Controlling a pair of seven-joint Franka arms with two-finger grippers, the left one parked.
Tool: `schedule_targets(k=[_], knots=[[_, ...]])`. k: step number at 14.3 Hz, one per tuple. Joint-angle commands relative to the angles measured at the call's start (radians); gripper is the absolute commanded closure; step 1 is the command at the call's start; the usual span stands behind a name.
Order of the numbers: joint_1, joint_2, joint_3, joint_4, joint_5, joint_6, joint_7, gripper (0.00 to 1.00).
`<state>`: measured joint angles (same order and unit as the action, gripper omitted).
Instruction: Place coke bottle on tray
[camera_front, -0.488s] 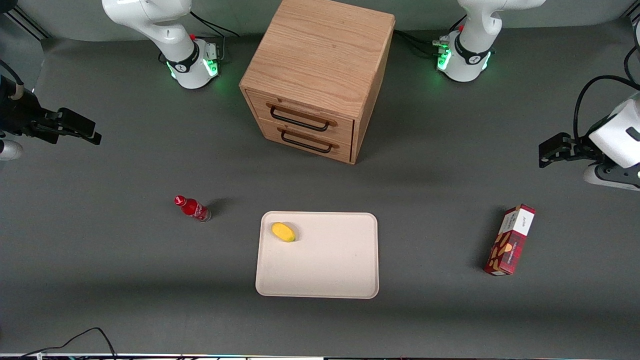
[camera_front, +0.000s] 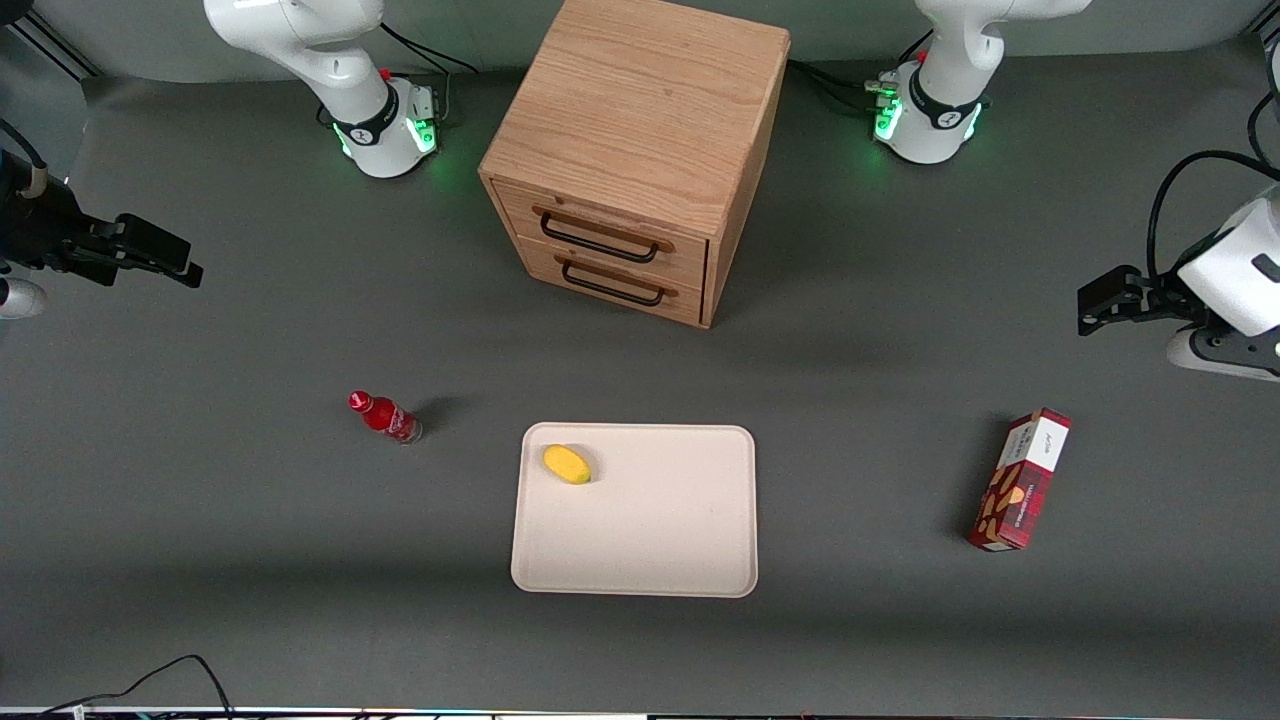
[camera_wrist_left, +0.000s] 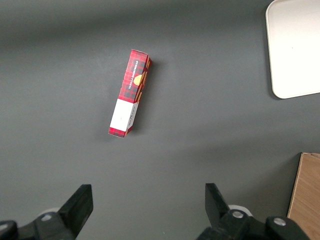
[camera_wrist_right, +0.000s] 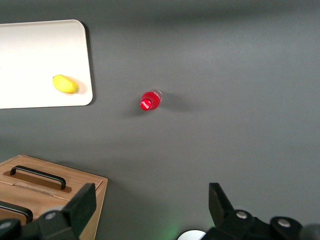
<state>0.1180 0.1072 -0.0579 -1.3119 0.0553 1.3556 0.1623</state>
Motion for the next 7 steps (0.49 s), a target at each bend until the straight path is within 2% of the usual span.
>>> schedule_targets(k=[1,7], knots=[[-0.015,0.005,-0.005,-0.004,0.029,-0.012,-0.030,0.00],[0.002,0.069,0.007,-0.056,0.021,0.110,-0.017,0.00]])
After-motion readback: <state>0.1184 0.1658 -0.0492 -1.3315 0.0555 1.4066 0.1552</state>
